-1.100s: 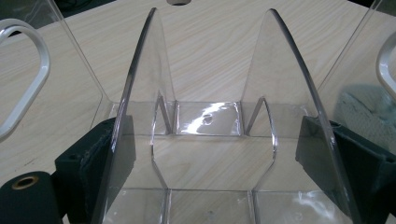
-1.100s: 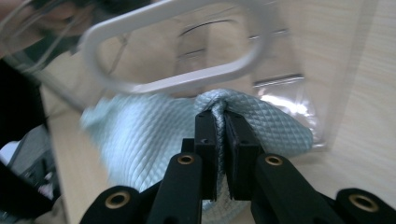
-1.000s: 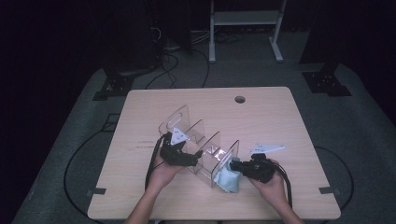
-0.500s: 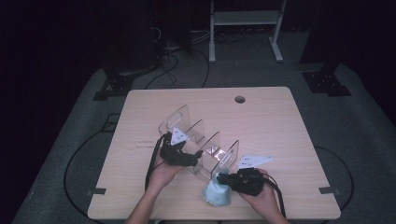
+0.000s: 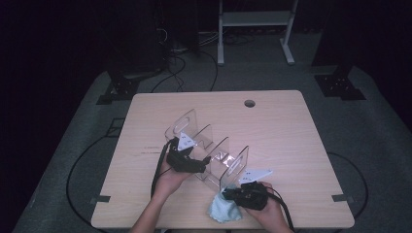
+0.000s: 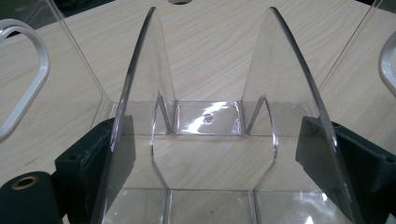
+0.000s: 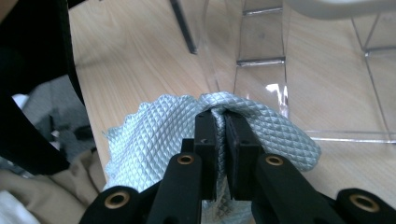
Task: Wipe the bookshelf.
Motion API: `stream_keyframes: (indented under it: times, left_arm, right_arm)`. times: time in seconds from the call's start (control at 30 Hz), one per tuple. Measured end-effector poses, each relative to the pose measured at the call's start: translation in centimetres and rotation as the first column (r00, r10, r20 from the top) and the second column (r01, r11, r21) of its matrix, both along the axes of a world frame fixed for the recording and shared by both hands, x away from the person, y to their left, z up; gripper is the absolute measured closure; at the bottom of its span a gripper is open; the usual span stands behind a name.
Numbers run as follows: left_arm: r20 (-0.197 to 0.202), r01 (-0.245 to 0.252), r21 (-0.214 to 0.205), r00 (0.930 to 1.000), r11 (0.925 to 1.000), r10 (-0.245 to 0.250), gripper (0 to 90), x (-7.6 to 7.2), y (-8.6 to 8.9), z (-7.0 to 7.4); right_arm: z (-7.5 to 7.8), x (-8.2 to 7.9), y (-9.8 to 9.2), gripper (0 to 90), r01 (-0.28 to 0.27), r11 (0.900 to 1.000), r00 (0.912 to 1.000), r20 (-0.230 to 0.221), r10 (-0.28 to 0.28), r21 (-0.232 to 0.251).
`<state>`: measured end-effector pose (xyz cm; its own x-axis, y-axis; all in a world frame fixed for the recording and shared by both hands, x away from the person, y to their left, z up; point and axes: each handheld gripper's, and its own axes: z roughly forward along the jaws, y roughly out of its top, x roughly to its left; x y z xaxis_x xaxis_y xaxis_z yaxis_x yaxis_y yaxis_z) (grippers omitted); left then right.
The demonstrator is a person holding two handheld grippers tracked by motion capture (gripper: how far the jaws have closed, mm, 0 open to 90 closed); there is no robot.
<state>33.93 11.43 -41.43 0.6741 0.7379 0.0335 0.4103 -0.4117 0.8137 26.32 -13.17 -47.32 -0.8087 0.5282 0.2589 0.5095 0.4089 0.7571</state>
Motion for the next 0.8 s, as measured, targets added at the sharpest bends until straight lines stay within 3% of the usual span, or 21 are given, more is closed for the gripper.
stream_keyframes:
  times: [0.07, 0.17, 0.23, 0.33, 0.47, 0.6, 0.7, 0.8]
  left_arm:
    - [0.000, 0.000, 0.000, 1.0000, 1.0000, 0.000, 8.6, 0.0, 0.0, 0.0]
    - [0.000, 0.001, -0.003, 1.0000, 1.0000, -0.001, 8.6, 0.0, 0.0, 0.0]
    - [-0.001, -0.003, -0.005, 1.0000, 1.0000, 0.003, 8.6, 0.0, -0.1, 0.0]
    - [-0.001, -0.003, -0.005, 1.0000, 1.0000, 0.003, 8.7, 0.0, -0.1, 0.0]
    - [-0.001, 0.000, -0.001, 1.0000, 1.0000, 0.000, 8.6, 0.0, -0.1, 0.0]
    - [-0.002, -0.002, -0.003, 1.0000, 1.0000, 0.002, 8.7, 0.0, -0.1, 0.0]
    - [0.000, -0.001, -0.002, 1.0000, 1.0000, 0.001, 8.7, 0.0, -0.1, 0.0]
    - [-0.004, -0.005, -0.001, 1.0000, 1.0000, 0.005, 8.7, 0.0, -0.2, 0.0]
  right_arm:
    - [-0.1, 0.3, -0.2, 83.6, -0.005, 0.9999, 0.9999, -0.009, 0.005, 0.009]
    - [-0.5, 1.2, -1.0, 83.7, 0.027, 0.9996, 0.9994, -0.021, -0.027, 0.004]
    - [-0.5, 2.3, -2.3, 83.7, 0.085, 0.9963, 0.9961, -0.024, -0.085, 0.002]
    - [-0.4, 2.4, -2.5, 84.3, 0.102, 0.9947, 0.9944, -0.026, -0.102, 0.003]
    - [-0.3, 1.1, -1.1, 84.4, 0.032, 0.9992, 0.9988, -0.039, -0.031, 0.025]
    - [-0.1, 1.0, -0.9, 84.3, 0.025, 0.9997, 0.9995, -0.018, -0.025, 0.008]
    - [0.2, 2.1, -2.4, 84.3, 0.114, 0.9935, 0.9934, 0.012, -0.114, -0.004]
    - [0.2, 2.7, -3.0, 84.4, 0.144, 0.9895, 0.9894, -0.017, -0.144, 0.013]
